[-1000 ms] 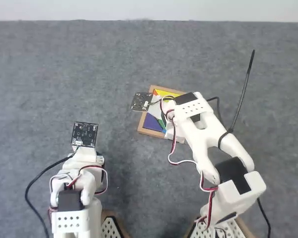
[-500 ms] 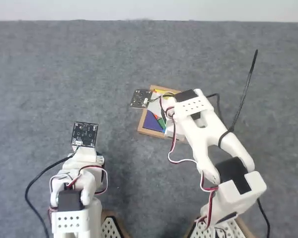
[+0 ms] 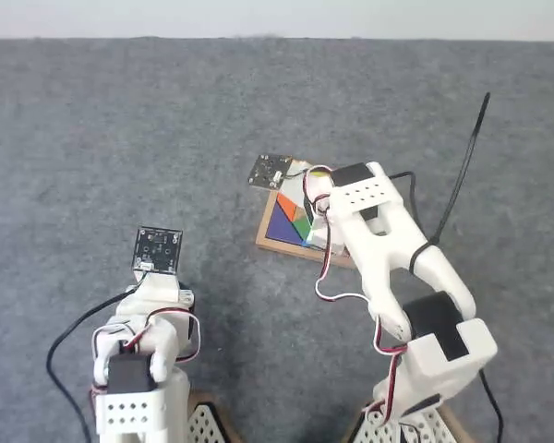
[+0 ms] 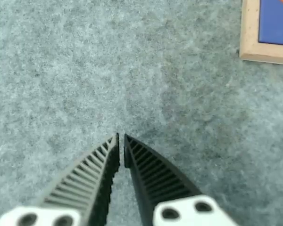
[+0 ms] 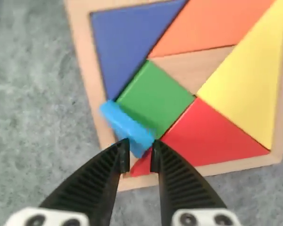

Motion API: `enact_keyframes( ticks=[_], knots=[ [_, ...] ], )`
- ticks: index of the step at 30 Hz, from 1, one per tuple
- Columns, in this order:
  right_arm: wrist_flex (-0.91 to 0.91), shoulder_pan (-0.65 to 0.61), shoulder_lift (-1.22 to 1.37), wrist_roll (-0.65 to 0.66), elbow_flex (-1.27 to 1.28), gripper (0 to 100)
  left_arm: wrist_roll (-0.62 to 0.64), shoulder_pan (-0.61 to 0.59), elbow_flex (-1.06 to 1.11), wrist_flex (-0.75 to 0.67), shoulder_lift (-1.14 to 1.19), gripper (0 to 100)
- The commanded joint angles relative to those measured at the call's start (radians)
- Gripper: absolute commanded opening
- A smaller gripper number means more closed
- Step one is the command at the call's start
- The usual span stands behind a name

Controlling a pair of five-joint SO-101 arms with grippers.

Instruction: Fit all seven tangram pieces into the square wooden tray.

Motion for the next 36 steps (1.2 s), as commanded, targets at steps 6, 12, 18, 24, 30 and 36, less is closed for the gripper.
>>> enact_keyframes(
  ticks=[6,12,18,24,30,36],
  knots=[
    [-0.058,0.041,-0.013,-0.072,-0.058,7.6,-0.002,0.005,-0.010,0.003,-0.017,2],
    [-0.065,0.044,-0.013,-0.081,-0.058,7.6,-0.002,0.005,-0.010,0.003,-0.017,2],
    [-0.127,0.015,-0.015,-0.196,-0.057,7.6,-0.002,0.005,-0.010,0.003,-0.017,2],
    [-0.180,-0.019,-0.010,-0.298,-0.052,7.6,-0.002,0.005,-0.010,0.003,-0.017,2],
    [-0.177,-0.039,-0.012,-0.296,-0.017,7.6,-0.002,0.005,-0.010,0.003,-0.017,2],
    [-0.176,-0.033,-0.012,-0.236,0.043,7.6,-0.002,0.005,-0.010,0.003,-0.017,2]
  ],
)
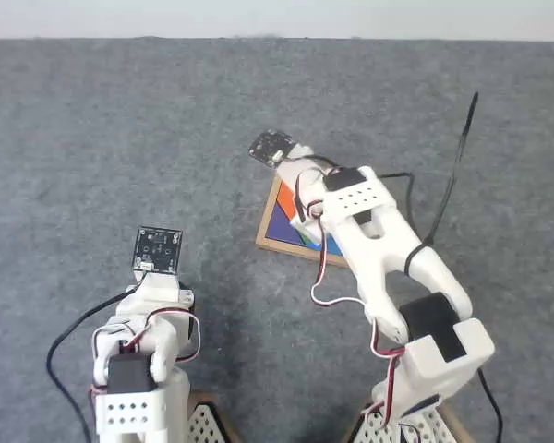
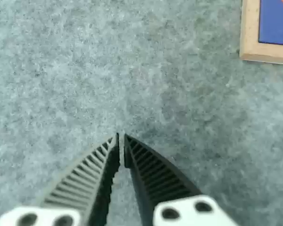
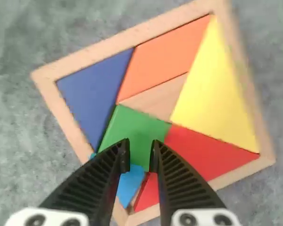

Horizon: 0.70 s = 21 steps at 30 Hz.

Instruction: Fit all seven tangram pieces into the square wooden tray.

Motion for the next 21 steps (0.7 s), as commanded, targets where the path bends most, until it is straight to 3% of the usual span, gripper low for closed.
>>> enact_keyframes(
  ticks=[1,16,21],
  knots=[
    [-0.013,0.002,-0.012,0.025,0.012,7.6,-0.002,0.005,-0.010,0.003,-0.017,2],
    [0.022,0.051,-0.027,0.058,0.038,7.6,-0.002,0.005,-0.010,0.003,-0.017,2],
    [0.021,0.064,-0.171,-0.032,0.080,7.5,-0.002,0.005,-0.010,0.003,-0.017,2]
  ],
)
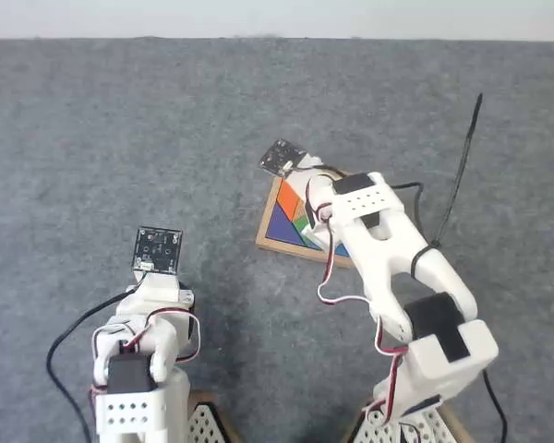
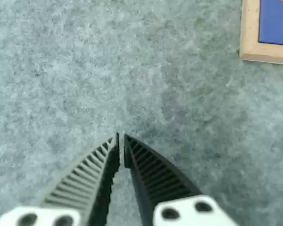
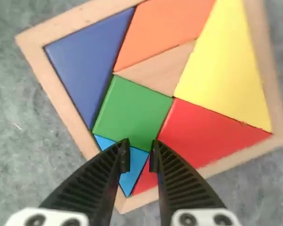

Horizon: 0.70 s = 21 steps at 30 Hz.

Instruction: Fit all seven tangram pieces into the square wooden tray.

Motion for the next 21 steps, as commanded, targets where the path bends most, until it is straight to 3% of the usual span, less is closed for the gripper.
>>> enact_keyframes(
  ticks=[1,5,11,21],
  knots=[
    [0.002,0.021,-0.173,-0.051,0.038,7.5,-0.002,0.005,-0.010,0.003,-0.017,2],
    [-0.088,0.027,-0.302,-0.060,0.178,0.9,-0.002,0.005,-0.010,0.003,-0.017,2],
    [-0.269,0.047,-0.390,-0.061,0.350,0.7,-0.002,0.005,-0.010,0.003,-0.017,2],
    [-0.289,0.147,-0.397,-0.126,0.362,0.7,-0.002,0.005,-0.010,0.003,-0.017,2]
  ],
)
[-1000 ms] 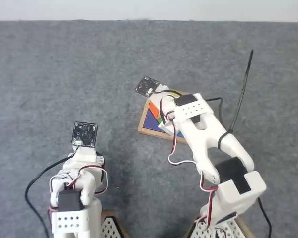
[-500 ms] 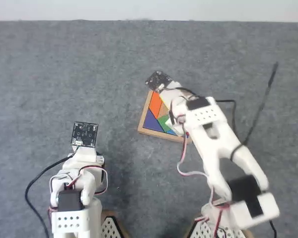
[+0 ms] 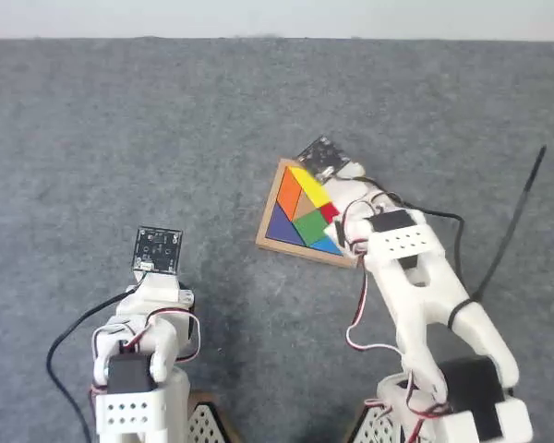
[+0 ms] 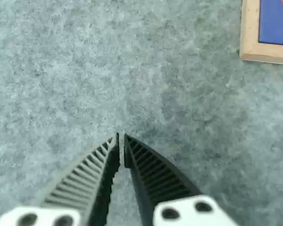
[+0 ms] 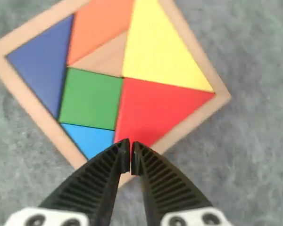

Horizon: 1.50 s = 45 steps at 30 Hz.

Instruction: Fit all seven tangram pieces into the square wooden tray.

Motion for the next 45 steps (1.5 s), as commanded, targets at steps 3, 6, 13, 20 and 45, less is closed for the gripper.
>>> enact_keyframes(
  ticks=[3,6,13,20,45],
  knots=[
    [-0.024,0.051,-0.058,-0.028,-0.009,0.7,-0.002,0.005,-0.010,0.003,-0.017,2],
    [-0.025,0.067,-0.064,-0.029,-0.009,0.7,-0.002,0.005,-0.010,0.003,-0.017,2],
    [-0.073,0.074,-0.262,-0.031,0.129,0.7,-0.002,0.005,-0.010,0.003,-0.017,2],
    [-0.079,0.091,-0.624,-0.028,0.422,0.7,-0.002,0.005,-0.010,0.003,-0.017,2],
    [0.344,0.369,-1.420,-0.028,0.922,0.9,-0.002,0.005,-0.010,0.003,-0.017,2]
  ],
)
